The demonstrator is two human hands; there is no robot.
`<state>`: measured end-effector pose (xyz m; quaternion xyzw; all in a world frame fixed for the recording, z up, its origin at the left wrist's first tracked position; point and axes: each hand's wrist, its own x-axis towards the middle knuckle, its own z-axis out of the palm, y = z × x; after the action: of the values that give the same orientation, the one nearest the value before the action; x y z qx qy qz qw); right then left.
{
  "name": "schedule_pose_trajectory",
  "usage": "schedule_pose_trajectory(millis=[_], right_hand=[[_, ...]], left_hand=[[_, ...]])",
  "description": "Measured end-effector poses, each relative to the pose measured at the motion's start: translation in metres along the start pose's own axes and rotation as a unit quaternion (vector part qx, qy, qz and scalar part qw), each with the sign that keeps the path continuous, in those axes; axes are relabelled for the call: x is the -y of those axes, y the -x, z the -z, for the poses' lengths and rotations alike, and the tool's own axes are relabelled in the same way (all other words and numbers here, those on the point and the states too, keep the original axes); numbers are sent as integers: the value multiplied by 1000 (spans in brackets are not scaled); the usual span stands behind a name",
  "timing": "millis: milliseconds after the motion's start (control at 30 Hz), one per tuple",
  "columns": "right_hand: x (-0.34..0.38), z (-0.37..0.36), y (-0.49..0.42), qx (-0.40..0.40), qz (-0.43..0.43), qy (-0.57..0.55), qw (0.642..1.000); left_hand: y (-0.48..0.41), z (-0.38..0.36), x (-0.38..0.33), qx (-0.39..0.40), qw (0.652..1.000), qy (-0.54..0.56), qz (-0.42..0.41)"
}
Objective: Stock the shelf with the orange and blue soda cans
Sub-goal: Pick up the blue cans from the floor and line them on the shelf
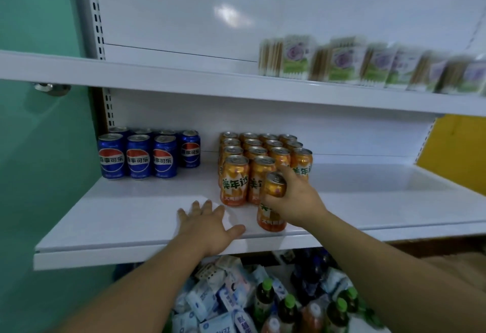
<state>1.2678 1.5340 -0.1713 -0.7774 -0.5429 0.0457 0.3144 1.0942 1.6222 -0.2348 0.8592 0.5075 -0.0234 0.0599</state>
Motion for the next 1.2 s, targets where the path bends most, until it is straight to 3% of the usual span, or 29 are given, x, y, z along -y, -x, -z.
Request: schedule_pose_trajectory(millis=[233,733,1033,1200], right_hand=[[-45,-2,-1,-60,7,-40,997],[-72,-15,-62,-20,-14,-105,994],[-87,-9,-78,58,29,-152,986],[-86,-12,-81,17,53,-130,990]], left_hand=[[-7,-13,-8,-58,998,-8,25],[-11,-17,-8,-68,997,-22,27],[-11,-19,-8,-68,997,-28,27],[-11,-19,-7,-71,997,-32,26]])
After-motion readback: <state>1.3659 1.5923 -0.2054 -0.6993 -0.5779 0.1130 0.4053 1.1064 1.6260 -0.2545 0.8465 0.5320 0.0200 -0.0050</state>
